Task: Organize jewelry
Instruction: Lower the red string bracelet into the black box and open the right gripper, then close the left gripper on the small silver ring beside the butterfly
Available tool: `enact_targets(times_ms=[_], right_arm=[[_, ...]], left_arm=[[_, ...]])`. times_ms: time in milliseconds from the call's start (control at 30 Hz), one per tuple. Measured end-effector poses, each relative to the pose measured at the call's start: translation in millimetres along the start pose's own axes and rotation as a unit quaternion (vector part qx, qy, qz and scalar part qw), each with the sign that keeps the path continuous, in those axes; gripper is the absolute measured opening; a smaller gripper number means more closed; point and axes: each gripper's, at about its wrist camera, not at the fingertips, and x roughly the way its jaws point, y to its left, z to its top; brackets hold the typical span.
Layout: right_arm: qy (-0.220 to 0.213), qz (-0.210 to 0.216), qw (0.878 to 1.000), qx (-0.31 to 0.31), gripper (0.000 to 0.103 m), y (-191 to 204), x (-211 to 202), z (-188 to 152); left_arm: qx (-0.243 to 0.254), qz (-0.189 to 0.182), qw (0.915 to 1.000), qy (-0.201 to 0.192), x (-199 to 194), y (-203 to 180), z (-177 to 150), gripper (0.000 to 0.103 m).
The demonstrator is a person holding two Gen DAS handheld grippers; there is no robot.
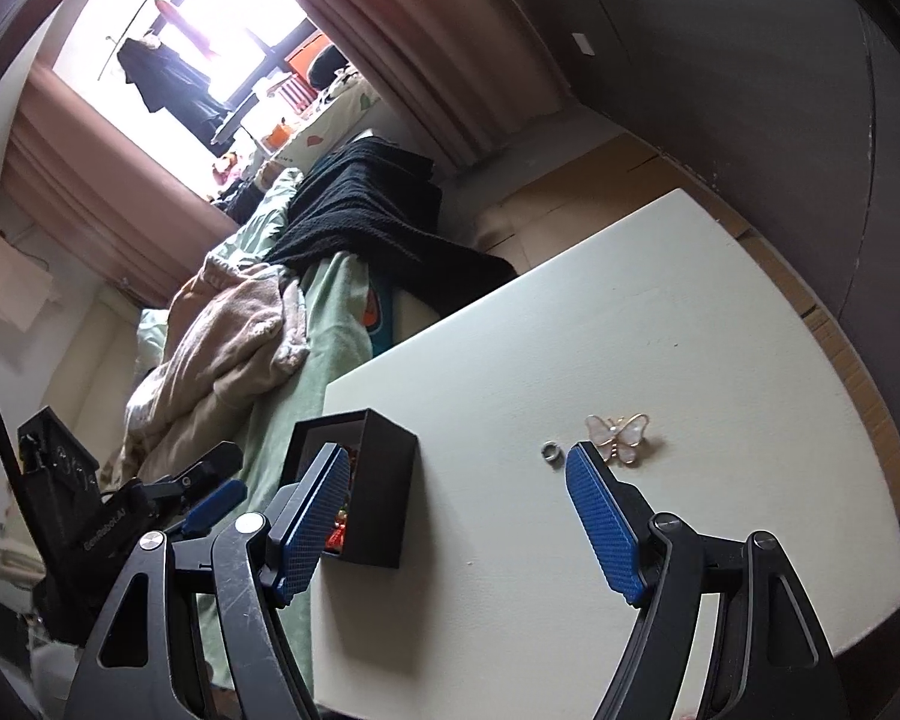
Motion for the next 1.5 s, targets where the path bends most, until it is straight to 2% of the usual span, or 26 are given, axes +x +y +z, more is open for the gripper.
enact_targets(times_ms=[33, 100, 367, 467, 600, 700, 1033, 1067, 1233, 1433, 1500], right_arm=[[-0.002, -0.005, 1.000, 0.003, 0.077, -3.6, -2.8, 1.0], [-0.008, -0.011, 1.000, 0.016, 0.082, -13.7, -8.9, 4.2], [-0.014, -0.024, 0.997, 0.066, 0.087, -48.7, -23.1, 13.2], [-0.009, -0.014, 0.997, 0.079, 0.094, -59.7, -26.9, 14.9], [-0.001, -0.007, 0.995, 0.099, 0.097, -71.8, -31.9, 16.4], [-0.002, -0.017, 0.995, 0.100, 0.103, -76.6, -34.2, 18.1], [0.021, -0.042, 0.991, 0.127, 0.103, -103.5, -24.7, 26.4], [0.022, -0.042, 0.990, 0.133, 0.103, -106.8, -23.0, 27.5], [0.024, -0.060, 0.987, 0.146, 0.103, -116.0, -17.0, 32.7], [0.036, -0.067, 0.983, 0.167, 0.103, -127.3, -5.1, 36.4], [0.035, -0.070, 0.983, 0.167, 0.102, -127.8, -3.3, 38.8]], left_arm=[[0.010, 0.001, 0.9999, -0.003, 1.5, -6.9, -2.5, 0.080], [0.024, 0.000, 0.9997, -0.007, 4.7, -17.4, -6.0, 0.087], [0.073, -0.008, 0.9971, 0.019, 31.9, -55.5, -22.5, 0.087], [0.083, -0.011, 0.9961, 0.029, 40.0, -64.8, -26.6, 0.087], [0.098, -0.012, 0.9944, 0.038, 49.0, -76.3, -31.3, 0.088], [0.098, -0.011, 0.9943, 0.042, 55.6, -81.0, -33.0, 0.089], [0.081, -0.012, 0.9934, 0.080, 91.3, -84.2, -35.7, 0.089], [0.082, -0.017, 0.9930, 0.083, 95.3, -84.5, -36.1, 0.088], [0.103, -0.005, 0.9894, 0.103, 116.4, -90.9, -37.8, 0.061], [0.141, 0.020, 0.9816, 0.127, 144.1, -96.7, -48.0, 0.046], [0.153, 0.030, 0.9791, 0.130, 151.0, -99.3, -51.0, 0.044]])
